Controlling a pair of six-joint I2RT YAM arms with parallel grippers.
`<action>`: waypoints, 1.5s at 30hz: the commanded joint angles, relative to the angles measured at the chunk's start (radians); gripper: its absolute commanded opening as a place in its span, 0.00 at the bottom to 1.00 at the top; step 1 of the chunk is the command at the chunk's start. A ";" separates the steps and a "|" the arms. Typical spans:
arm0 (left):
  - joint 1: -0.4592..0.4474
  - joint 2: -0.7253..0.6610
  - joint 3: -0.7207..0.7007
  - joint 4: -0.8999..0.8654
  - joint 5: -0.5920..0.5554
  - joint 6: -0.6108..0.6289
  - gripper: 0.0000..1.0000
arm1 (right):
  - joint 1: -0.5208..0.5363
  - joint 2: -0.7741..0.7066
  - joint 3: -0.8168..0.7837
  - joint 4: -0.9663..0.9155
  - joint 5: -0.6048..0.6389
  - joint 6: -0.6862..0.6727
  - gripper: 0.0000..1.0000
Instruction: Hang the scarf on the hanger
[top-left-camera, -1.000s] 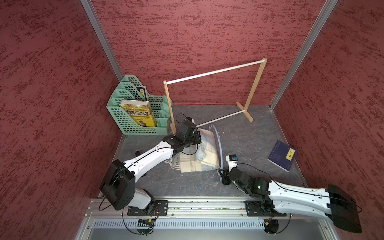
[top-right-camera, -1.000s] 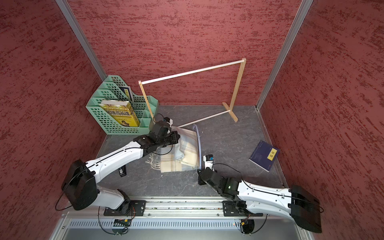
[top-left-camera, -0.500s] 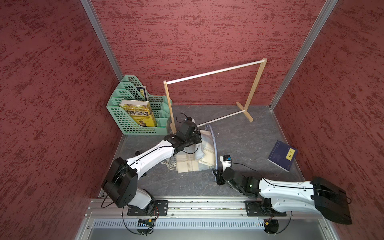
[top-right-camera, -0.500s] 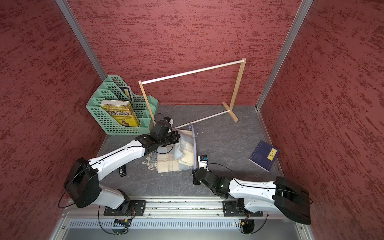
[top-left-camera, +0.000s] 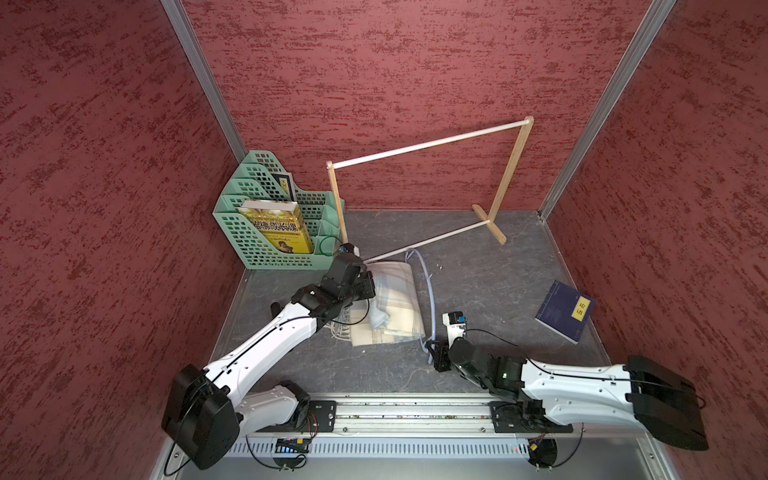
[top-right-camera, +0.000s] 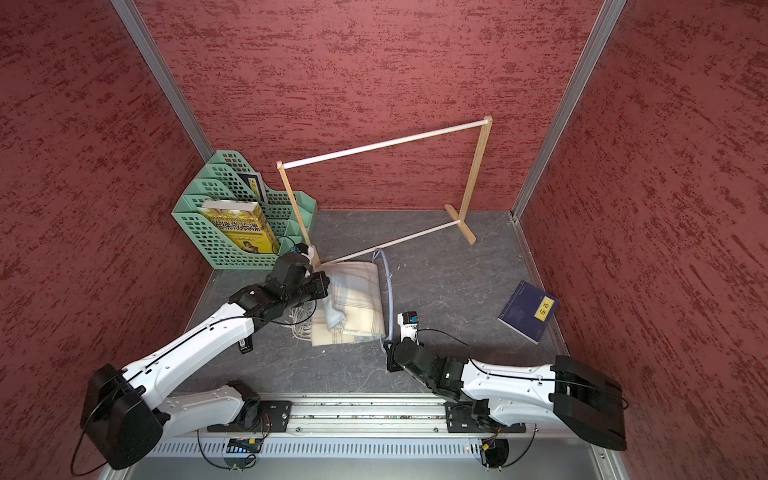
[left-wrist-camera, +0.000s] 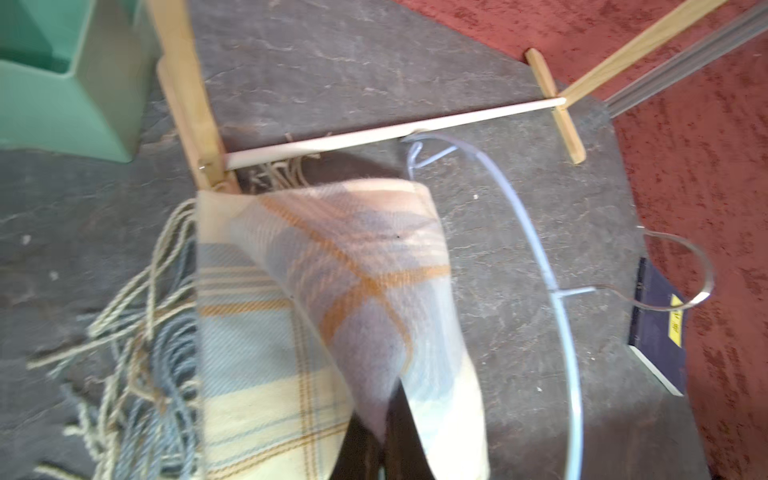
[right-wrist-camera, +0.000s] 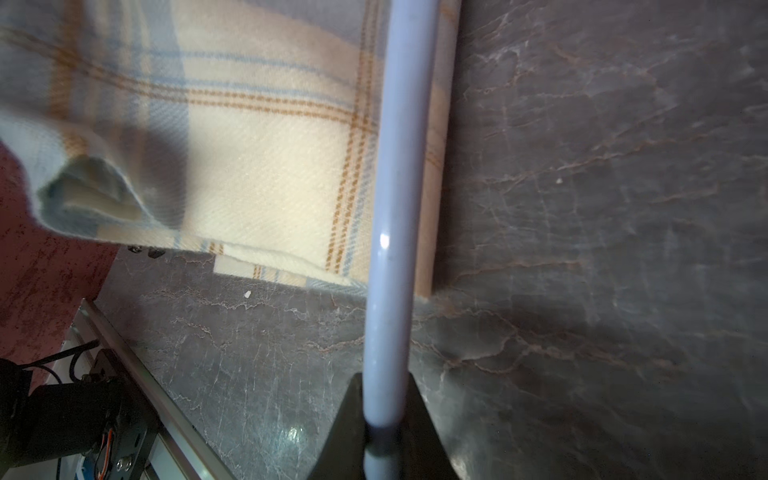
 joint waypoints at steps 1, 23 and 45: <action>0.048 -0.016 -0.052 0.010 -0.048 0.030 0.00 | 0.005 -0.039 -0.023 -0.082 0.049 0.007 0.00; 0.084 0.213 -0.202 0.133 -0.134 -0.013 0.00 | 0.005 0.043 0.006 -0.024 0.071 0.003 0.00; -0.063 0.426 -0.190 0.232 -0.133 -0.135 0.00 | 0.005 -0.227 0.056 -0.271 0.278 -0.073 0.00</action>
